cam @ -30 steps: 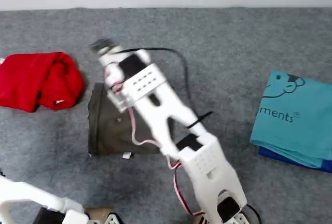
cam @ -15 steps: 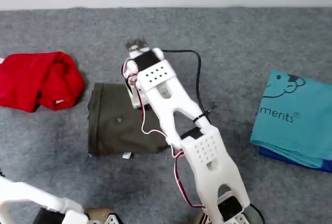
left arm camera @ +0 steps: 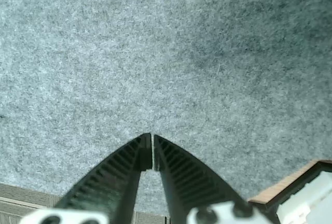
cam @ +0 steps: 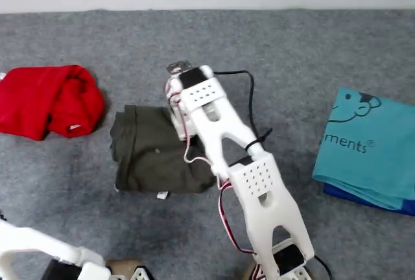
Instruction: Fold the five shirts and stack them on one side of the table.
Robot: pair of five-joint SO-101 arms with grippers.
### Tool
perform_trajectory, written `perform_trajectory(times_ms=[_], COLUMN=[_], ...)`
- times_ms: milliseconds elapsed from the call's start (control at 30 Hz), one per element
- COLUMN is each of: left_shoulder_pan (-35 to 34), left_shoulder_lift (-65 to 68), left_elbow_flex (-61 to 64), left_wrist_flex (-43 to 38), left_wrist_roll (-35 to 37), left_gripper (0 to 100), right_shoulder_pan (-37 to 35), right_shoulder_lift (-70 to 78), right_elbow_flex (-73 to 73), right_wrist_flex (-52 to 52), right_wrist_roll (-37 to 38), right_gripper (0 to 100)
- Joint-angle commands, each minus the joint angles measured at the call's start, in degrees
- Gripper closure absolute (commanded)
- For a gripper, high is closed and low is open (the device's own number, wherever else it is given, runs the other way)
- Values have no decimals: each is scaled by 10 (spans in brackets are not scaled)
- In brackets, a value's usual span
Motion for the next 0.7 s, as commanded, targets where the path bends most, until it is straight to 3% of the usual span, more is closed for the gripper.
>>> perform_trajectory(times_ms=[0,233,333,533,667], left_shoulder_pan=[0,0,0,1,1], left_shoulder_lift=[-18,-18,-18,-18,-18], left_elbow_flex=[-6,-7,-7,-7,-7], left_wrist_flex=[-6,-8,-8,-7,-6], left_wrist_roll=[-4,-4,-4,-4,-4], left_gripper=[984,984,984,984,984], right_shoulder_pan=[41,125,169,233,209], right_shoulder_lift=[-14,-78,-87,-94,-86], right_elbow_flex=[-1,-1,-3,-13,-82], right_wrist_flex=[26,25,24,-50,-117], right_wrist_roll=[47,233,367,713,806], right_gripper=[987,989,989,989,989])
